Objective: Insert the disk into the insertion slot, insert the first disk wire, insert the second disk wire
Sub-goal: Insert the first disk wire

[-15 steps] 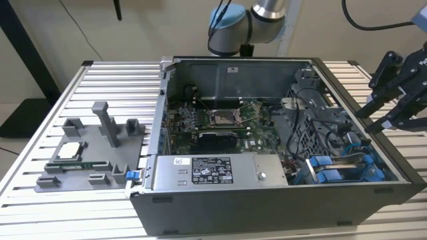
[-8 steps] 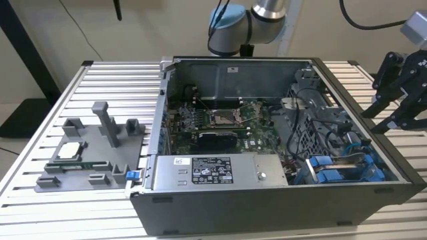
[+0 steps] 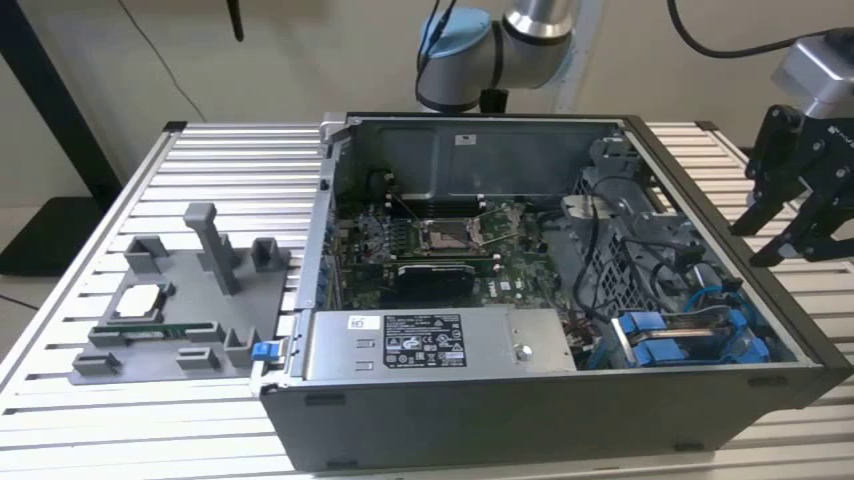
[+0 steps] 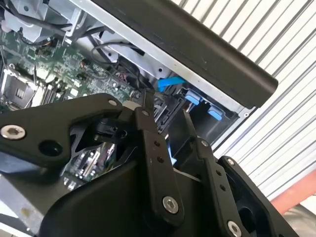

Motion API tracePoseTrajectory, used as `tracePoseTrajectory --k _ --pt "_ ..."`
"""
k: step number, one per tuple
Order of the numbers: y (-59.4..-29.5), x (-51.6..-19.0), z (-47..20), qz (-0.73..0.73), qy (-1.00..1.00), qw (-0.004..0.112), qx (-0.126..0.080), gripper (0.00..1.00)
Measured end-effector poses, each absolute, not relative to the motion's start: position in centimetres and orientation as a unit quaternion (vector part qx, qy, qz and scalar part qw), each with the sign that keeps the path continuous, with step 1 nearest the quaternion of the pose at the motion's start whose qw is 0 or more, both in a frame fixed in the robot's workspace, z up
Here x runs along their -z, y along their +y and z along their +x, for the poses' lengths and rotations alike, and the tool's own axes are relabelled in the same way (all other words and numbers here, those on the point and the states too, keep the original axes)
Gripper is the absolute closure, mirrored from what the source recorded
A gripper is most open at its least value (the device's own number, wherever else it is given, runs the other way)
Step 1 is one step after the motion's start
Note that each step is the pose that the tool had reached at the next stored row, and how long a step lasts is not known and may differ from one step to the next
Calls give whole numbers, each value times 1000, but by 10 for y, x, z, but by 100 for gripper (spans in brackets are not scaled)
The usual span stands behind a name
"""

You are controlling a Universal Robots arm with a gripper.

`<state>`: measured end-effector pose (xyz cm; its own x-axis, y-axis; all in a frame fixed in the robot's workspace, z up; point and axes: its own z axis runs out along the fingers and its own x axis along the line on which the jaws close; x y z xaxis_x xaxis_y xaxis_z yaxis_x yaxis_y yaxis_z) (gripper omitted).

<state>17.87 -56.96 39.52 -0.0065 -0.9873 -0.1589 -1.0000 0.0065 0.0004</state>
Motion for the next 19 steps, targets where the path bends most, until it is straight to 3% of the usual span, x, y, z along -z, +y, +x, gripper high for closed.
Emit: tracePoseTrajectory --k 10,19 --pt "-570 -395 153 -704 706 72 -41 0" --pt "-570 -395 134 -704 705 77 -36 0"
